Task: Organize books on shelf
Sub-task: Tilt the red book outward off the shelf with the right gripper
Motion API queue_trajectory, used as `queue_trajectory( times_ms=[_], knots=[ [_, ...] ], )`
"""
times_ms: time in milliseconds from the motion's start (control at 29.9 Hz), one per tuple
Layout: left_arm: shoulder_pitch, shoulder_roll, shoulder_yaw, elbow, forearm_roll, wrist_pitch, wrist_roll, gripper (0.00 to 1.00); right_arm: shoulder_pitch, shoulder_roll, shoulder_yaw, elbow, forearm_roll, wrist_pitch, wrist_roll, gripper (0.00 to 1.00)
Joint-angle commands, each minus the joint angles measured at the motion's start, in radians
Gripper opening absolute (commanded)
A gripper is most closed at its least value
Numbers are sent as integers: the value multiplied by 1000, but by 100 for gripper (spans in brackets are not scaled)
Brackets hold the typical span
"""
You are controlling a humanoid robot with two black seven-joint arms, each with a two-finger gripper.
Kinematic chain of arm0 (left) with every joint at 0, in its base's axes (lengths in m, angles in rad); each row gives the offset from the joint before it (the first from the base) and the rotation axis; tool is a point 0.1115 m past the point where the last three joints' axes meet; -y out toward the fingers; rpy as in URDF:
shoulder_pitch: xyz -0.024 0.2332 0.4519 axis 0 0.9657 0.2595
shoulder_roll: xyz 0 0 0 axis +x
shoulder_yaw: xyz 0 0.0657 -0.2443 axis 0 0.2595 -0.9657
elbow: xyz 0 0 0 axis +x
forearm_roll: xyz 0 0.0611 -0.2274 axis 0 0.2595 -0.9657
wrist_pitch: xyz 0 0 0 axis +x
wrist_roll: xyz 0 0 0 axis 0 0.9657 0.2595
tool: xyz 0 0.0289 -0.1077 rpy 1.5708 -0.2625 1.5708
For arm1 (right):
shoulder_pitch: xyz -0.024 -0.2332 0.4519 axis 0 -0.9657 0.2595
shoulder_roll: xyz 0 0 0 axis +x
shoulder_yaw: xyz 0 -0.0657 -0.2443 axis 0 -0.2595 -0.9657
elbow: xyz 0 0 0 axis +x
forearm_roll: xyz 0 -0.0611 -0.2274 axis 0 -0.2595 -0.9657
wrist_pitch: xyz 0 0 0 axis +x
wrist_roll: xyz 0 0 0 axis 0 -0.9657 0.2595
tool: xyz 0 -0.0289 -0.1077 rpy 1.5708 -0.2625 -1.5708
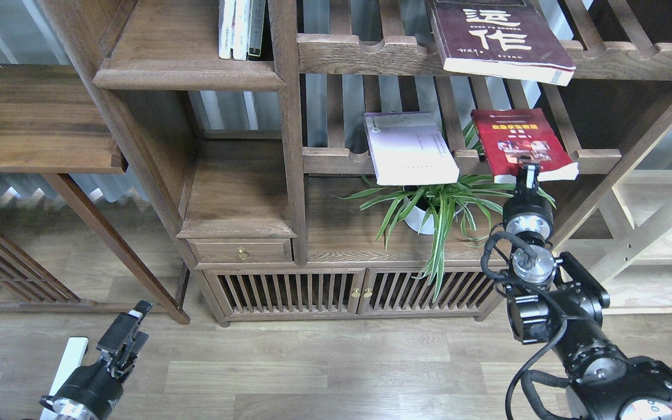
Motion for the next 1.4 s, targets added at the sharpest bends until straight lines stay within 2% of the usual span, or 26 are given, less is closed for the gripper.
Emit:
queue_trajectory(
  times_ms=[0, 1103, 1371],
  knots=[
    [0, 0, 0, 2, 0, 0, 0, 99, -37, -14, 4, 1, 2, 41, 10, 4],
    [-15, -2, 40, 23, 3, 0, 18, 99, -328, -55, 86, 33, 13, 168, 10, 4],
    [-15, 0, 49, 25, 3, 0, 18, 99, -417, -6, 60, 93, 12, 208, 4, 4]
  ],
)
